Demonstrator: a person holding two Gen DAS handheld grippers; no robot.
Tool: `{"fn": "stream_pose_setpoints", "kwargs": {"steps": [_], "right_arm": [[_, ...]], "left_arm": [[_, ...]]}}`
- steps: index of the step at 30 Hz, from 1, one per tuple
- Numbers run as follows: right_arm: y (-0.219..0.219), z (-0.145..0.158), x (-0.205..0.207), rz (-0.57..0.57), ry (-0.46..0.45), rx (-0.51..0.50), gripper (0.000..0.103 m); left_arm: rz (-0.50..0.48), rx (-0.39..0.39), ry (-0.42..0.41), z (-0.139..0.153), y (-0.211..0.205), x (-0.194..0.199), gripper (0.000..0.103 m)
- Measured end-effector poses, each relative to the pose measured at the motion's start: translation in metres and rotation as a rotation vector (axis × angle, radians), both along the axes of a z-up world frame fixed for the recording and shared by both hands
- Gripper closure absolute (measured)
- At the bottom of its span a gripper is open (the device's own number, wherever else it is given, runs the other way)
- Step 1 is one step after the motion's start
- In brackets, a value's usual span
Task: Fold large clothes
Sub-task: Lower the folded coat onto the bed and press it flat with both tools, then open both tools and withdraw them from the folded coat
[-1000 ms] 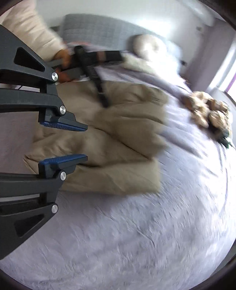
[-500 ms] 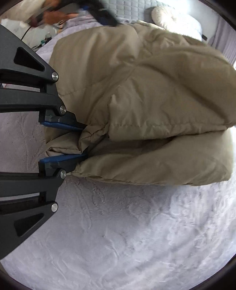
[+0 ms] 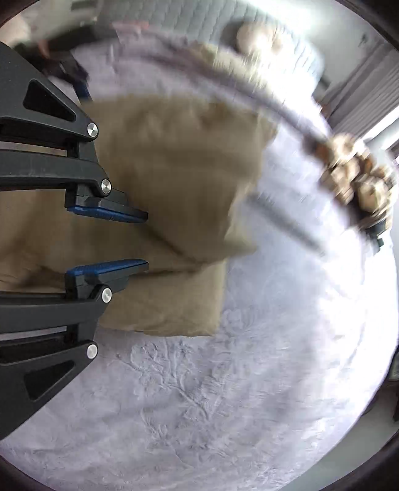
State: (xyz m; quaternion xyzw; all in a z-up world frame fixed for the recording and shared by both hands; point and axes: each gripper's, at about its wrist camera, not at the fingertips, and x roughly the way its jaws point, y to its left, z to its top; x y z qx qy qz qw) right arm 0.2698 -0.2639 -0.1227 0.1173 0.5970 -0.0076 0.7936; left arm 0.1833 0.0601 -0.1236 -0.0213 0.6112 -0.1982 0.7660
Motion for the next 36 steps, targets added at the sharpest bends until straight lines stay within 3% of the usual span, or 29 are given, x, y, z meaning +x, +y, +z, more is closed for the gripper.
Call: {"fn": "stream_pose_setpoints", "kwargs": {"steps": [2, 4, 8, 18, 29, 36], "right_arm": [[-0.013, -0.034, 0.007, -0.04, 0.081, 0.028, 0.077], [-0.023, -0.05, 0.01, -0.078, 0.092, 0.067, 0.078], [-0.025, -0.059, 0.009, -0.055, 0.088, 0.061, 0.078], [-0.017, -0.031, -0.005, -0.065, 0.097, 0.081, 0.073], [-0.014, 0.03, -0.064, -0.073, 0.079, 0.096, 0.047], [0.004, 0.053, -0.101, -0.054, 0.085, 0.077, 0.032]], "left_arm": [[0.005, 0.0, 0.005, -0.004, -0.001, 0.005, 0.001], [0.006, 0.006, 0.004, -0.007, -0.002, 0.008, 0.001], [0.007, 0.019, 0.008, -0.008, -0.003, 0.009, 0.001], [0.033, 0.035, 0.021, 0.002, 0.002, 0.006, 0.001], [0.045, 0.059, -0.011, 0.044, 0.002, -0.015, 0.001], [0.063, 0.057, -0.043, 0.08, 0.006, -0.037, 0.001]]}}
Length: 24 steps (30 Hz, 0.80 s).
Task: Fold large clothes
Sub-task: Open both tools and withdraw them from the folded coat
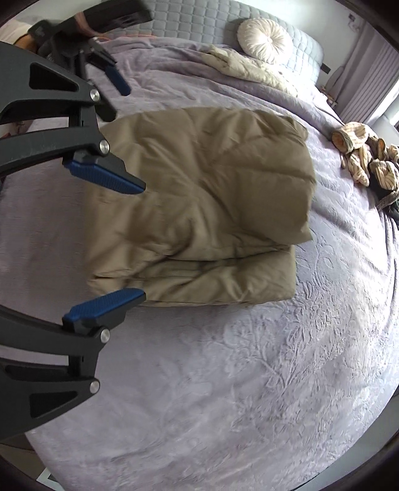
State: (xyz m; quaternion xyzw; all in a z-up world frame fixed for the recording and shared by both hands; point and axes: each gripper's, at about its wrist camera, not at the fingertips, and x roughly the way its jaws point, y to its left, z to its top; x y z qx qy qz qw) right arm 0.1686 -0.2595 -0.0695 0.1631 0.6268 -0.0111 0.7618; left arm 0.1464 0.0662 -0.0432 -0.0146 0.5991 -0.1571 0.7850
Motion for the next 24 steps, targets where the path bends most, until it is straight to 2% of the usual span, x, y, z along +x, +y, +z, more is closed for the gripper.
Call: {"fn": "stream_pose_setpoints", "kwargs": {"steps": [2, 6, 8, 12, 13, 16, 20, 24], "right_arm": [[0.007, 0.006, -0.008, 0.008, -0.002, -0.007, 0.024], [0.02, 0.025, -0.022, 0.022, -0.027, -0.038, 0.023], [0.023, 0.033, -0.027, 0.026, -0.045, -0.051, 0.016], [0.033, 0.055, -0.037, 0.029, -0.122, -0.105, 0.012], [0.035, 0.061, -0.038, 0.027, -0.148, -0.121, 0.0], [0.039, 0.073, -0.04, 0.015, -0.182, -0.169, 0.0], [0.044, 0.089, -0.039, 0.01, -0.194, -0.166, 0.0], [0.052, 0.107, -0.039, 0.01, -0.22, -0.192, 0.0]], "left_arm": [[0.003, 0.004, -0.02, 0.011, 0.001, -0.005, 0.001], [0.02, 0.065, -0.091, 0.037, 0.002, -0.013, 0.001], [0.033, 0.095, -0.135, 0.052, 0.004, -0.017, 0.001], [0.054, 0.079, -0.156, 0.071, 0.009, -0.02, 0.001], [0.059, 0.08, -0.157, 0.075, 0.01, -0.02, 0.001], [0.067, 0.087, -0.169, 0.088, 0.011, -0.023, 0.001], [0.083, 0.127, -0.19, 0.107, 0.012, -0.027, 0.001], [0.114, 0.117, -0.19, 0.123, 0.016, -0.03, 0.001]]}}
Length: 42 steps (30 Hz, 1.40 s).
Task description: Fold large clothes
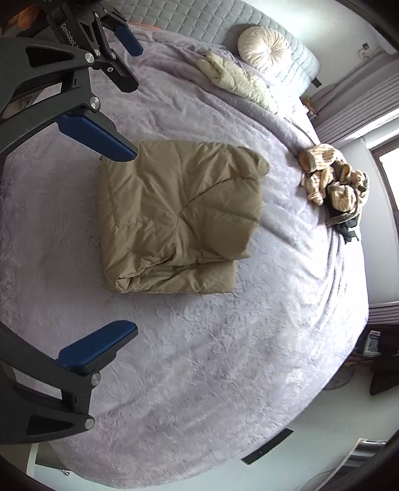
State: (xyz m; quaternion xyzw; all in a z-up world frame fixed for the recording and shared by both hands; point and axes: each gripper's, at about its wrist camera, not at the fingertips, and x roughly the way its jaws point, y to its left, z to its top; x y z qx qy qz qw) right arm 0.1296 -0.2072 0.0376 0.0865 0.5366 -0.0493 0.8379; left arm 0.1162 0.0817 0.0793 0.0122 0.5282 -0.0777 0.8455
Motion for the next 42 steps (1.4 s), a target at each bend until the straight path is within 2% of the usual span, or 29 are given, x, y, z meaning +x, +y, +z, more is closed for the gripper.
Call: {"fn": "stream_pose_setpoints", "kwargs": {"steps": [6, 14, 42], "right_arm": [[0.012, 0.024, -0.004, 0.003, -0.046, -0.053, 0.0], [0.016, 0.036, -0.008, 0.008, -0.069, -0.077, 0.0], [0.026, 0.041, -0.011, 0.008, -0.074, -0.091, 0.0]], "left_arm": [[0.043, 0.008, -0.029, 0.016, 0.007, -0.008, 0.001], [0.069, 0.022, -0.035, 0.021, 0.015, -0.012, 0.001], [0.08, 0.025, -0.035, 0.022, 0.02, -0.016, 0.001]]}}
